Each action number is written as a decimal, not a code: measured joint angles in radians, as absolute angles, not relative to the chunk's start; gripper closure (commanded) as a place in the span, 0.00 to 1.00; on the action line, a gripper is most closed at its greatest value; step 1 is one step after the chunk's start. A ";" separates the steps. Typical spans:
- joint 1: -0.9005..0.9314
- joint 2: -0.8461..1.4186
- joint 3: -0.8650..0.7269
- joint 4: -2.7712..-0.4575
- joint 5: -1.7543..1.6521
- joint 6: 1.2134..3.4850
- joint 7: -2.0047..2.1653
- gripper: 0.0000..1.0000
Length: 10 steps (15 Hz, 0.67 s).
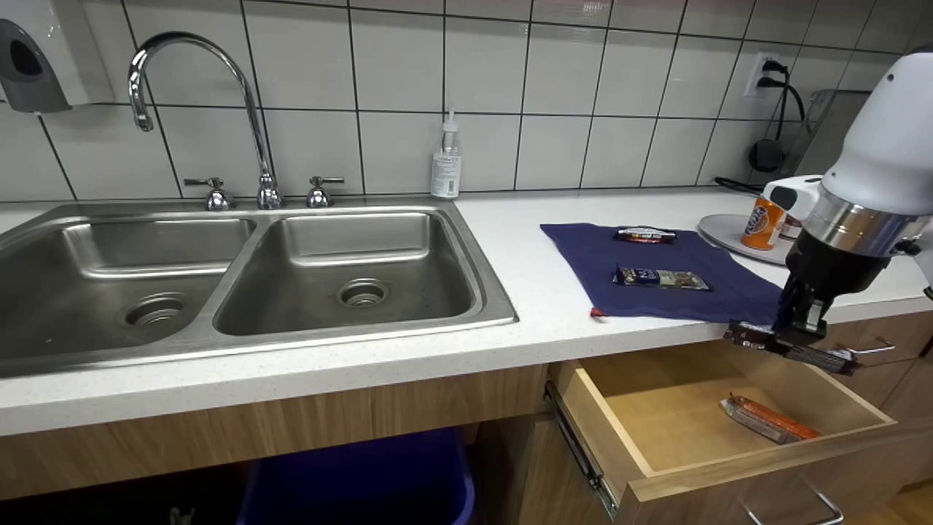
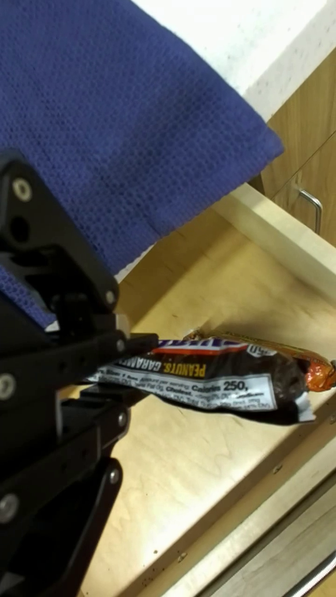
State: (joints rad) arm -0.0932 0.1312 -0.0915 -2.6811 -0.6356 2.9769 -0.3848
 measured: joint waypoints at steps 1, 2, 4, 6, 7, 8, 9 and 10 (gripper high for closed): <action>-0.093 0.132 -0.092 -2.681 -0.638 2.977 -0.385 0.96; -0.093 0.132 -0.093 -2.681 -0.642 2.977 -0.385 0.96; -0.093 0.133 -0.095 -2.681 -0.650 2.976 -0.385 0.96; -0.093 0.134 -0.100 -2.682 -0.656 2.976 -0.385 0.57; -0.093 0.134 -0.102 -2.682 -0.657 2.976 -0.385 0.50; -0.093 0.134 -0.103 -2.682 -0.657 2.976 -0.385 0.44; -0.093 0.134 -0.105 -2.682 -0.657 2.976 -0.385 0.38; -0.093 0.134 -0.106 -2.682 -0.657 2.976 -0.385 0.29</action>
